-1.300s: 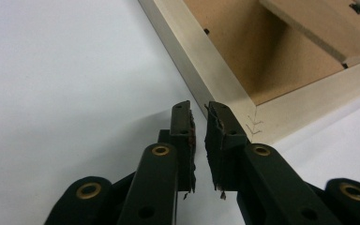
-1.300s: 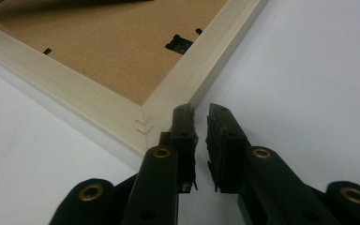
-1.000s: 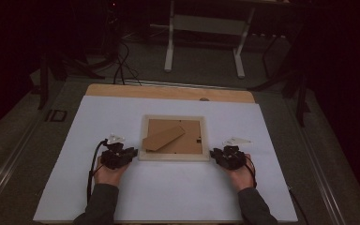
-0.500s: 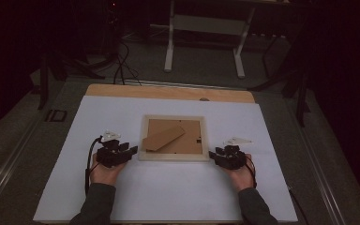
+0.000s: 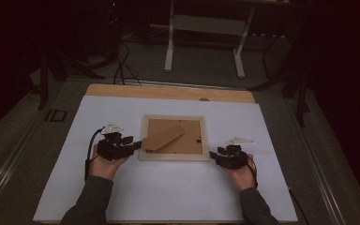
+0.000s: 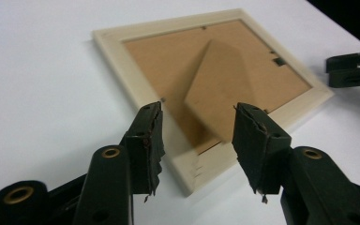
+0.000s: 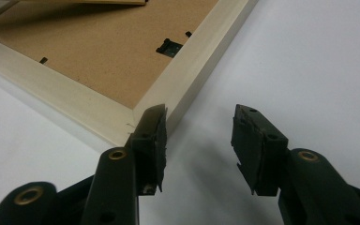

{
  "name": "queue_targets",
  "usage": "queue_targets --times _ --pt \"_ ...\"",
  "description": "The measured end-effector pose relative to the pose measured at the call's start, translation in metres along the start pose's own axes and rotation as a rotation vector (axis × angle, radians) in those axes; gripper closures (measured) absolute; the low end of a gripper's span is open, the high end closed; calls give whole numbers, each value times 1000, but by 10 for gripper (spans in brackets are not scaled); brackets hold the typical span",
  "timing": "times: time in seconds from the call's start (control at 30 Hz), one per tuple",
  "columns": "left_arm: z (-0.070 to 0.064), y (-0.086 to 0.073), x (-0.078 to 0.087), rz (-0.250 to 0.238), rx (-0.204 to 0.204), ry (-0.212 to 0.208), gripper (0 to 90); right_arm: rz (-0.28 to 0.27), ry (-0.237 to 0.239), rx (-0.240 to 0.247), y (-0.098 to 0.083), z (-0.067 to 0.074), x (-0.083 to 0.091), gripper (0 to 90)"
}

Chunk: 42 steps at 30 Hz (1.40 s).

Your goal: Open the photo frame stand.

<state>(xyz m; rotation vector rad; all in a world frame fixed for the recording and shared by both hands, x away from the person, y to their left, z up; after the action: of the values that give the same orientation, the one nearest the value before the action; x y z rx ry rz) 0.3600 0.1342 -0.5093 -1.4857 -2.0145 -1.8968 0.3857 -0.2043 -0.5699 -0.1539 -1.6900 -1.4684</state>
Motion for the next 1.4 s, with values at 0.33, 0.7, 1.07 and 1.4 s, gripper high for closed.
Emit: queue_targets --times 0.33,0.7,1.07,1.4 --pt "-8 23 -22 52 -54 -54 538 8 6 -7 -2 -2 -1 514" --pt "-9 35 -51 103 -92 -85 430 15 9 -7 -4 -2 -3 502" --pt "-5 34 -79 174 -74 -153 305 23 10 -14 -6 -3 -5 488" --pt "-4 34 -93 207 -75 -182 273 33 9 -7 -7 -3 -6 483"
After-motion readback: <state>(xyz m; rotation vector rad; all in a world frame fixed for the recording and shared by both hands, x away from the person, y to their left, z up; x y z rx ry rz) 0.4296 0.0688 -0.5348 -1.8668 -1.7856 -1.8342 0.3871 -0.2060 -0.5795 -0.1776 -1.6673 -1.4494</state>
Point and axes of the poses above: each handheld gripper's, and its own axes: x roughly backward along the jaws, y roughly out of its top, z roughly to its left, the point moved 7 cm from there along -x, roughly forward along the jaws, and after that the axes turned 4 degrees about -y, right-handed, at the moved point
